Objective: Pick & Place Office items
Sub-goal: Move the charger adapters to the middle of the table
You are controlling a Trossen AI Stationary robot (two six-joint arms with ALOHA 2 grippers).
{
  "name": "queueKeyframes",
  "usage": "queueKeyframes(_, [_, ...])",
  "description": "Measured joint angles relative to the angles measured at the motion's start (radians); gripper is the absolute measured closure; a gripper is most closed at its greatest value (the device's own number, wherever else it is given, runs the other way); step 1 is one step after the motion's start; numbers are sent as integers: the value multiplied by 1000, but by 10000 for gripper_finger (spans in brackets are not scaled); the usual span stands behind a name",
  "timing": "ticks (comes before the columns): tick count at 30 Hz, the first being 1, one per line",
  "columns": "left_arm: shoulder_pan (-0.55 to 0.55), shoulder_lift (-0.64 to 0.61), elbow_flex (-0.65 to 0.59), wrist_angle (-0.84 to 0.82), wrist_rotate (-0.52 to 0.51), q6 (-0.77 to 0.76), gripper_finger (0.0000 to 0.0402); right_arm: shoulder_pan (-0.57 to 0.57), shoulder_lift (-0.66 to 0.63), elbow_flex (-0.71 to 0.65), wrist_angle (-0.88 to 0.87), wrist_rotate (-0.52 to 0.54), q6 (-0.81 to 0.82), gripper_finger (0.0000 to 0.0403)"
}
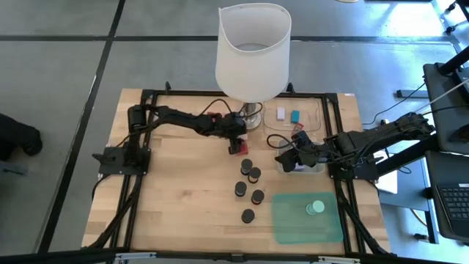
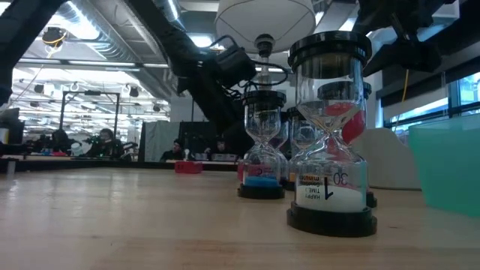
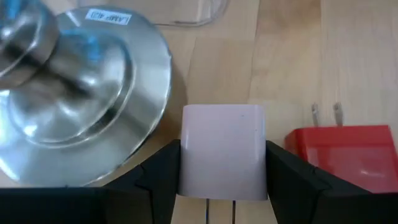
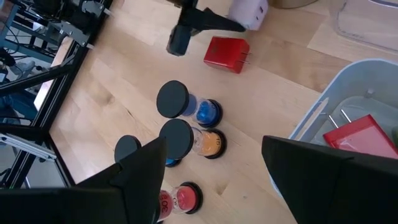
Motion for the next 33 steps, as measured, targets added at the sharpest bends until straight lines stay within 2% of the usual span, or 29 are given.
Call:
queueKeyframes(7, [-19,36,72,-12,5,0,211,0,0,0,3,0,0,136])
queueKeyframes(15, [-19,38,72,-22,-30,1,210,0,0,0,3,0,0,136])
queueKeyframes(23, [-20,38,72,-39,-28,2,176,0,0,0,3,0,0,136])
queueKeyframes(33, [-20,24,72,-54,23,2,171,0,0,0,3,0,0,136])
